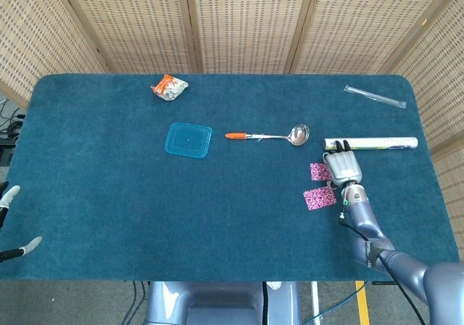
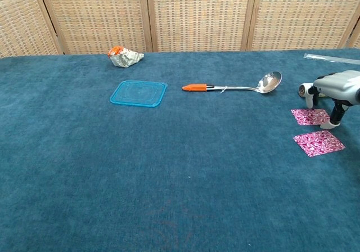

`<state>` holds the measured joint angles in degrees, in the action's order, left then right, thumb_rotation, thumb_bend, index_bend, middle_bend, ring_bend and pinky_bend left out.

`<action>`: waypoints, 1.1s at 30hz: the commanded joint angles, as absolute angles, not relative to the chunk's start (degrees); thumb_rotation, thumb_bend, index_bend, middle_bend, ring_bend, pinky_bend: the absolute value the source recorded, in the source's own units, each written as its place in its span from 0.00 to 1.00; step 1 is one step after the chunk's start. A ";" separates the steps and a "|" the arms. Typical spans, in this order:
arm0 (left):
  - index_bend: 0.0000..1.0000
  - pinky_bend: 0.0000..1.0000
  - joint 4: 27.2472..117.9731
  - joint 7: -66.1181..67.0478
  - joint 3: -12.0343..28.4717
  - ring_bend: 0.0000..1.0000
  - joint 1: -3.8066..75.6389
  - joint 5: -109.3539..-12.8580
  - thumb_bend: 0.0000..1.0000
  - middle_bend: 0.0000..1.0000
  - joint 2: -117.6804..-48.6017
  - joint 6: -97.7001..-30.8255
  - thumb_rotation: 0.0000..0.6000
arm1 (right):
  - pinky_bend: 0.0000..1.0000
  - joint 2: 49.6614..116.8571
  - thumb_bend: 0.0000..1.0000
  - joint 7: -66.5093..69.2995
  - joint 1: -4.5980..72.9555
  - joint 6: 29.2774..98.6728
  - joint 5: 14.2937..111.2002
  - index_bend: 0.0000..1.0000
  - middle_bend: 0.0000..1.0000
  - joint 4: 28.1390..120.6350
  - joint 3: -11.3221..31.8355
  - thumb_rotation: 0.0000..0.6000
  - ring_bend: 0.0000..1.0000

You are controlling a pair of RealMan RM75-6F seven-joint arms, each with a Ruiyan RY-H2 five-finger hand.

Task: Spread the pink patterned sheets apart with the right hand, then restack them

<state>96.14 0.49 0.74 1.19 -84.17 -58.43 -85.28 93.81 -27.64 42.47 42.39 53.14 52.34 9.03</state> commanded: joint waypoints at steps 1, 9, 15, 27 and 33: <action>0.07 0.00 96.12 0.48 0.74 0.00 1.18 -84.15 0.00 0.00 -58.43 -85.26 0.79 | 0.00 93.85 0.24 -27.68 42.57 42.28 53.14 0.35 0.32 52.26 9.10 1.00 0.00; 0.07 0.00 95.81 0.22 0.75 0.00 1.13 -83.97 0.00 0.00 -58.45 -85.17 0.78 | 0.00 94.35 0.24 -28.24 42.89 41.63 52.65 0.35 0.32 51.40 9.24 1.00 0.00; 0.07 0.00 95.69 0.17 0.73 0.00 1.14 -83.95 0.00 0.00 -58.52 -85.10 0.78 | 0.00 94.59 0.25 -28.35 42.81 41.41 52.48 0.35 0.32 50.90 9.19 1.00 0.00; 0.07 0.00 95.84 0.40 0.73 0.00 1.08 -84.03 0.00 0.00 -58.54 -85.26 0.78 | 0.00 94.66 0.25 -28.00 42.50 41.64 53.03 0.40 0.34 50.97 9.07 1.00 0.00; 0.07 0.00 95.85 0.50 0.75 0.00 1.09 -84.10 0.00 0.00 -58.50 -85.32 0.78 | 0.00 94.73 0.26 -27.84 42.33 41.79 53.22 0.44 0.35 50.90 9.07 1.00 0.00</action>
<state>95.85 0.50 0.75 1.09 -84.10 -58.50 -85.31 94.73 -27.83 42.33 41.79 53.23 50.90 9.07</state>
